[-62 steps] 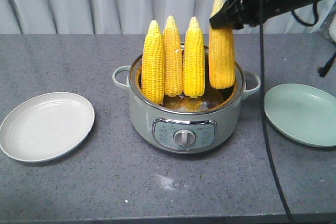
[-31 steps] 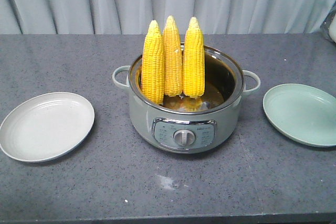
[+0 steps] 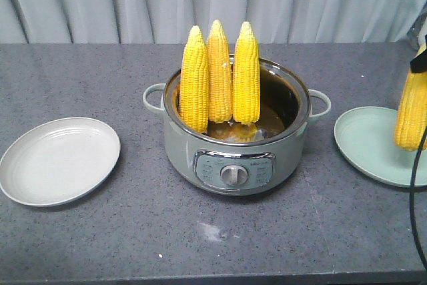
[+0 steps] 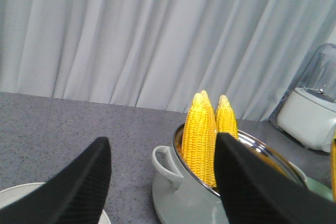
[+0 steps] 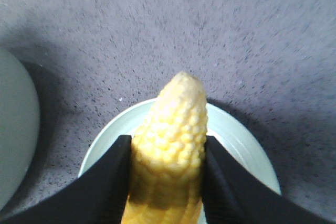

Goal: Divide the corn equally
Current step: 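Carry the corn cob over the pale green plate and lower it, then open the right gripper and withdraw it upward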

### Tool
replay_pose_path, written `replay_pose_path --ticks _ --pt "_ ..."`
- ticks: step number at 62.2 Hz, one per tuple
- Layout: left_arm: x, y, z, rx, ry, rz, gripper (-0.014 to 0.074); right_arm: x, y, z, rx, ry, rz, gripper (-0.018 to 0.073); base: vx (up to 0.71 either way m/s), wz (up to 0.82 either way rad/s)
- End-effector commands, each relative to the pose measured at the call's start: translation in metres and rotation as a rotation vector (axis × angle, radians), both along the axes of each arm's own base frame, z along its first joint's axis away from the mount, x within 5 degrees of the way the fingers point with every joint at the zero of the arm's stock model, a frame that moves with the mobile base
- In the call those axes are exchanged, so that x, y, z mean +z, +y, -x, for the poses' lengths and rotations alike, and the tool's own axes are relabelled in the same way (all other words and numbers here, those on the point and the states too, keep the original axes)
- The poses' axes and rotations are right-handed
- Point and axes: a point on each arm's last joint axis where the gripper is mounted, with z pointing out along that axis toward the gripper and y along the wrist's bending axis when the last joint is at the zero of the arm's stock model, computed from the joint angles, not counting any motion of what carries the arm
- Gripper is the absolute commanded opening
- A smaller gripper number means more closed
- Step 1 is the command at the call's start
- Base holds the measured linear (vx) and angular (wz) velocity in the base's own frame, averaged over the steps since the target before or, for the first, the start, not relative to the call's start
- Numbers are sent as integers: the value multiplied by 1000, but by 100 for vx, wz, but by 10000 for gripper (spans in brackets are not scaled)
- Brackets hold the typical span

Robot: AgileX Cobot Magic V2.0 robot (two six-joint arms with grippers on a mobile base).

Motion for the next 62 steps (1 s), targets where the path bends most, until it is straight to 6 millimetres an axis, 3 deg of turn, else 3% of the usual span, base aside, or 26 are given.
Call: replay_pose_path --ticks 1,18,36,44,53,62 --pt "16 -1 0 -8 -83 34 426 12 12 1 49 -21 -23 9 0 0" --pt "15 -1 0 -8 -74 31 426 -15 39 -18 128 52 1 99 0 0" --pt "15 -1 0 -8 -74 31 426 -18 40 -20 128 55 32 409 0 0" --pt "15 -1 0 -8 -73 32 426 -16 40 -19 124 55 34 478 0 0" --pt "15 -1 0 -8 -73 32 426 0 39 -18 114 17 46 480 0 0" --pt "17 -1 1 -8 -79 33 426 48 47 -3 88 -99 35 480 0 0"
